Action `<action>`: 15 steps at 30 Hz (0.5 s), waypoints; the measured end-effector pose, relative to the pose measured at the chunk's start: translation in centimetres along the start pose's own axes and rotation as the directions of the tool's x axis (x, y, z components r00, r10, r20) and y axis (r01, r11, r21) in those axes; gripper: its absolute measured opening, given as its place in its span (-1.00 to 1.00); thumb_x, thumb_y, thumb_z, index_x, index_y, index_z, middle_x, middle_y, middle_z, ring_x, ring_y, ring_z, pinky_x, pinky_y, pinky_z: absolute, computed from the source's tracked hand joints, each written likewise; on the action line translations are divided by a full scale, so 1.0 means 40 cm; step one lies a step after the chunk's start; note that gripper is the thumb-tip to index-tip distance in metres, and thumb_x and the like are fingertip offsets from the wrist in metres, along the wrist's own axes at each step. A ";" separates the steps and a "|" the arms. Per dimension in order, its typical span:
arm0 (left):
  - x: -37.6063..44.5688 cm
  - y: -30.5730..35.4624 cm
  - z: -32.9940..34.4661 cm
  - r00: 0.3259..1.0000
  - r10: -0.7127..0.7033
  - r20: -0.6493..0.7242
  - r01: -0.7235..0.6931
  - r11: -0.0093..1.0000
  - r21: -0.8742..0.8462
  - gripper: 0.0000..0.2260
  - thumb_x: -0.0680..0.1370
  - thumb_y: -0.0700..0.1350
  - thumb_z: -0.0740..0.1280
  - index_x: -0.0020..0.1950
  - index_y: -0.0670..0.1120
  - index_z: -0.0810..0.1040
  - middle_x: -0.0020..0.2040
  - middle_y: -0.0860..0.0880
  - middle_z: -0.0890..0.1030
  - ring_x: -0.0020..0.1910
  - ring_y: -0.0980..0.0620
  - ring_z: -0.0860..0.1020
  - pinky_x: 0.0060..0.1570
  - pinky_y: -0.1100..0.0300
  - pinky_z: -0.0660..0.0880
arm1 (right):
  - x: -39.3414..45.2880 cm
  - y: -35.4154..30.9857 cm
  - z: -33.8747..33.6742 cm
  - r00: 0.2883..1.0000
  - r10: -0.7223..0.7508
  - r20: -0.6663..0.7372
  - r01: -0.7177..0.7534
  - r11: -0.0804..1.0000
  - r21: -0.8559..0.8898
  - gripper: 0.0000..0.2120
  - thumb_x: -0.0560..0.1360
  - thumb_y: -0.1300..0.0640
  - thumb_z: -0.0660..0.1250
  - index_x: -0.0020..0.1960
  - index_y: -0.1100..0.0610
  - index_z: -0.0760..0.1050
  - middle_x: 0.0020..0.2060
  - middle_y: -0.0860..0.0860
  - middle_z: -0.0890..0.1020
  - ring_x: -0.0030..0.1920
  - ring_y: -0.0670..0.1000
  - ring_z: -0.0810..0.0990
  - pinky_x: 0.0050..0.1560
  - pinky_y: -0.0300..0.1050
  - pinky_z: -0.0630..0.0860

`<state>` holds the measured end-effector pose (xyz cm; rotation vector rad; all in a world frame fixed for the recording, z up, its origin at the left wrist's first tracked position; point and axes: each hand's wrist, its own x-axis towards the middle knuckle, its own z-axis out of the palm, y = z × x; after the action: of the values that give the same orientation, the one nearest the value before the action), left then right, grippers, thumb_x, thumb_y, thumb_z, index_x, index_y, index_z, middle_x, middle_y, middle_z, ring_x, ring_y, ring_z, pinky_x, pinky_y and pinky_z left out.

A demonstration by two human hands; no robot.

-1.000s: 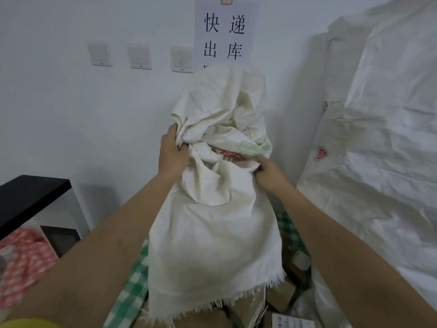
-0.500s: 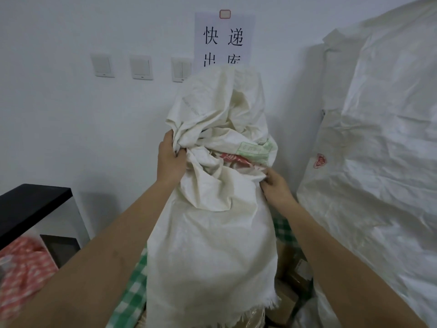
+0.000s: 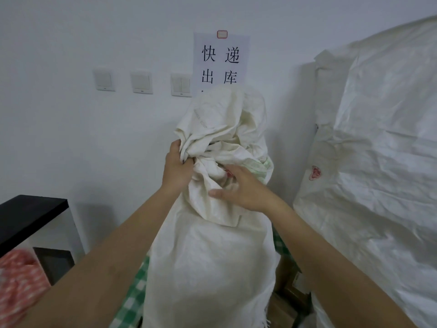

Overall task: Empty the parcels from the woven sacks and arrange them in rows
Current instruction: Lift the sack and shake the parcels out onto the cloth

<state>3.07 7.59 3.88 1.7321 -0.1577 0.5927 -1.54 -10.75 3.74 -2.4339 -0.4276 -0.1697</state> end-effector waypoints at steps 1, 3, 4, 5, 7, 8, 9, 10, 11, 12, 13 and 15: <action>-0.002 0.005 0.000 0.999 -0.025 0.029 0.025 1.000 -0.005 -0.75 0.57 -0.20 0.23 0.24 -0.08 0.36 -0.09 0.06 0.50 -0.15 0.10 0.52 -0.18 0.25 0.44 | 0.006 0.002 0.013 0.999 0.033 0.038 -0.029 0.993 -0.112 0.06 0.20 -0.47 0.39 0.54 -0.08 0.07 0.48 -0.05 0.24 0.44 0.06 0.26 0.40 0.11 0.30; -0.009 0.015 -0.004 0.992 -0.066 0.104 0.069 0.997 -0.032 -0.67 0.56 -0.19 0.26 0.31 -0.06 0.32 -0.01 0.06 0.50 -0.06 0.11 0.52 -0.12 0.25 0.45 | 0.016 0.006 0.041 0.995 0.076 0.058 -0.060 0.968 -0.243 0.11 0.25 -0.38 0.45 0.56 0.00 -0.05 0.53 0.01 0.14 0.51 0.10 0.13 0.42 0.09 0.22; -0.012 0.019 -0.003 0.986 -0.082 0.148 0.089 0.995 -0.044 -0.62 0.55 -0.19 0.29 0.35 -0.06 0.29 0.05 0.05 0.50 -0.03 0.13 0.51 -0.10 0.26 0.45 | 0.021 0.011 0.054 0.995 0.088 0.042 -0.073 0.959 -0.273 -0.01 0.31 -0.30 0.46 0.52 0.08 0.07 0.47 0.04 0.26 0.47 0.10 0.22 0.36 0.03 0.29; -0.015 0.022 -0.006 0.977 -0.095 0.188 0.108 0.992 -0.058 -0.57 0.54 -0.19 0.31 0.37 -0.05 0.26 0.09 0.04 0.48 -0.01 0.16 0.50 -0.10 0.28 0.44 | 0.029 0.014 0.066 0.996 0.088 0.010 -0.081 0.957 -0.280 -0.22 0.37 -0.22 0.46 0.40 0.14 0.24 0.33 0.05 0.42 0.37 0.11 0.37 0.25 -0.02 0.39; -0.018 0.023 -0.016 0.960 -0.112 0.256 0.137 0.987 -0.082 -0.46 0.52 -0.15 0.39 0.42 -0.02 0.20 0.16 0.05 0.44 0.06 0.15 0.49 -0.07 0.30 0.43 | 0.046 0.037 0.083 0.993 0.070 -0.091 -0.086 0.980 -0.181 -0.58 0.45 -0.07 0.42 0.16 0.16 0.44 0.07 0.03 0.57 0.13 0.10 0.54 0.05 -0.04 0.49; -0.018 0.019 -0.023 0.952 -0.125 0.279 0.151 0.986 -0.075 -0.38 0.49 -0.09 0.43 0.44 -0.01 0.16 0.19 0.06 0.41 0.13 0.11 0.47 -0.01 0.28 0.43 | 0.051 0.051 0.082 0.988 0.081 -0.129 -0.090 0.994 -0.066 -0.66 0.46 -0.01 0.41 0.14 0.16 0.50 0.03 0.02 0.61 0.08 0.09 0.57 0.04 -0.03 0.51; -0.016 0.015 -0.034 0.945 -0.142 0.296 0.164 0.985 -0.050 -0.28 0.45 0.00 0.48 0.46 0.01 0.11 0.24 0.07 0.38 0.20 0.08 0.43 0.06 0.23 0.42 | 0.055 0.062 0.077 0.982 0.110 -0.152 -0.102 0.993 0.060 -0.70 0.46 0.05 0.41 0.14 0.14 0.54 0.02 0.01 0.64 0.07 0.08 0.59 0.07 -0.02 0.52; -0.018 0.009 -0.047 0.934 -0.164 0.316 0.174 0.985 -0.005 -0.17 0.39 0.10 0.51 0.48 0.04 0.07 0.28 0.07 0.33 0.24 0.07 0.39 0.13 0.18 0.40 | 0.053 0.072 0.070 0.976 0.133 -0.173 -0.106 0.982 0.156 -0.71 0.46 0.10 0.41 0.16 0.11 0.56 0.04 0.00 0.64 0.09 0.07 0.58 0.09 -0.03 0.52; -0.017 0.007 -0.059 0.923 -0.186 0.336 0.180 0.982 0.047 -0.08 0.32 0.17 0.52 0.49 0.07 0.03 0.31 0.07 0.29 0.26 0.05 0.36 0.17 0.14 0.39 | 0.051 0.076 0.059 0.970 0.137 -0.201 -0.097 0.976 0.197 -0.69 0.47 0.12 0.40 0.21 0.09 0.55 0.07 -0.01 0.64 0.11 0.05 0.57 0.12 -0.05 0.50; -0.017 0.001 -0.066 0.912 -0.211 0.351 0.184 0.977 0.109 -0.05 0.29 0.18 0.53 0.49 0.06 0.02 0.31 0.06 0.28 0.26 0.04 0.35 0.18 0.12 0.39 | 0.049 0.087 0.051 0.964 0.137 -0.230 -0.089 0.974 0.209 -0.67 0.48 0.13 0.39 0.24 0.07 0.54 0.11 -0.02 0.63 0.13 0.03 0.55 0.13 -0.07 0.48; -0.014 -0.009 -0.073 0.911 -0.221 0.349 0.169 0.970 0.173 -0.09 0.31 0.14 0.54 0.48 0.02 0.06 0.29 0.04 0.31 0.23 0.02 0.38 0.16 0.11 0.40 | 0.048 0.099 0.042 0.959 0.140 -0.247 -0.092 0.976 0.195 -0.66 0.49 0.14 0.37 0.26 0.06 0.53 0.12 -0.02 0.62 0.14 0.04 0.55 0.12 -0.09 0.47; 0.002 -0.025 -0.087 0.938 -0.199 0.284 0.096 0.935 0.340 -0.39 0.44 0.02 0.48 0.36 -0.14 0.28 0.20 -0.06 0.45 0.15 -0.07 0.47 0.07 0.08 0.44 | 0.057 0.123 0.017 0.960 0.141 -0.240 -0.122 0.988 0.094 -0.66 0.50 0.15 0.34 0.27 0.05 0.51 0.14 0.01 0.61 0.16 0.09 0.55 0.10 -0.07 0.46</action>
<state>2.50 11.15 3.51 2.1319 -0.1569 0.2312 2.32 -13.32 0.85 -2.3171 -0.1575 -0.3856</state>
